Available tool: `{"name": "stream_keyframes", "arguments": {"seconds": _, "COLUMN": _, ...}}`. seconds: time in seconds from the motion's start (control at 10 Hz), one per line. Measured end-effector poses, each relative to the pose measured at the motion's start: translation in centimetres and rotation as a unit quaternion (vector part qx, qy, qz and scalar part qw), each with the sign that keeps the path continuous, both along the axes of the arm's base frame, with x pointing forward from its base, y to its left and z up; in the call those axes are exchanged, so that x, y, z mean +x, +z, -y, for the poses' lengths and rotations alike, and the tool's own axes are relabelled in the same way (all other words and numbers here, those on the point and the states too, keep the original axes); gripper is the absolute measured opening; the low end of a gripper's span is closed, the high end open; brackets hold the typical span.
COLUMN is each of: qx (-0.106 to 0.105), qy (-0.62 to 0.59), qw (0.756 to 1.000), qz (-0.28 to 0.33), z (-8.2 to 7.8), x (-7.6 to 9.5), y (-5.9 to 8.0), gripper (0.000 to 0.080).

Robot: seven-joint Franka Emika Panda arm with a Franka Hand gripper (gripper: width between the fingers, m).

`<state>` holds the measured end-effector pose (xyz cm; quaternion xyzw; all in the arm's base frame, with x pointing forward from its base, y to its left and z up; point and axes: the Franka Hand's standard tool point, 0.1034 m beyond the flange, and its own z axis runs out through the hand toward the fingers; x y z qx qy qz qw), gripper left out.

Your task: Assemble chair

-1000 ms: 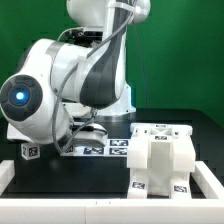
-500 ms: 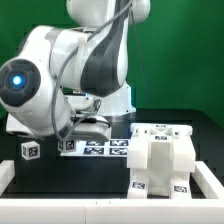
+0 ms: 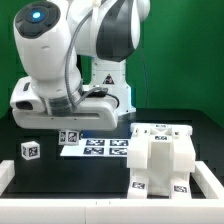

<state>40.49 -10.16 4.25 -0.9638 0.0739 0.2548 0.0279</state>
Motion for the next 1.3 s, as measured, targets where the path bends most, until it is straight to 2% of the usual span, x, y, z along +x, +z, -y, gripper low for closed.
{"name": "stream_keyframes", "arguments": {"seconds": 0.2, "qx": -0.01, "qy": 0.002, "qw": 0.999, "qz": 0.038, "z": 0.1, "x": 0.0, "y": -0.1, "gripper": 0.0124}}
{"name": "stream_keyframes", "arguments": {"seconds": 0.4, "qx": -0.008, "qy": 0.003, "qw": 0.998, "qz": 0.056, "z": -0.2, "x": 1.7, "y": -0.3, "gripper": 0.0124}}
{"name": "stream_keyframes", "arguments": {"seconds": 0.5, "qx": -0.013, "qy": -0.002, "qw": 0.995, "qz": 0.1, "z": -0.1, "x": 3.6, "y": -0.3, "gripper": 0.0124}}
{"name": "stream_keyframes", "arguments": {"seconds": 0.6, "qx": -0.031, "qy": -0.008, "qw": 0.984, "qz": 0.174, "z": 0.0, "x": 5.5, "y": -0.2, "gripper": 0.0124}}
{"name": "stream_keyframes", "arguments": {"seconds": 0.8, "qx": -0.055, "qy": -0.008, "qw": 0.971, "qz": 0.231, "z": 0.4, "x": 5.4, "y": -0.6, "gripper": 0.0124}}
{"name": "stream_keyframes", "arguments": {"seconds": 1.2, "qx": -0.056, "qy": -0.008, "qw": 0.972, "qz": 0.228, "z": 0.4, "x": 5.1, "y": -0.9, "gripper": 0.0124}}
{"name": "stream_keyframes", "arguments": {"seconds": 1.3, "qx": -0.059, "qy": -0.005, "qw": 0.973, "qz": 0.221, "z": 0.4, "x": 5.0, "y": -1.9, "gripper": 0.0125}}
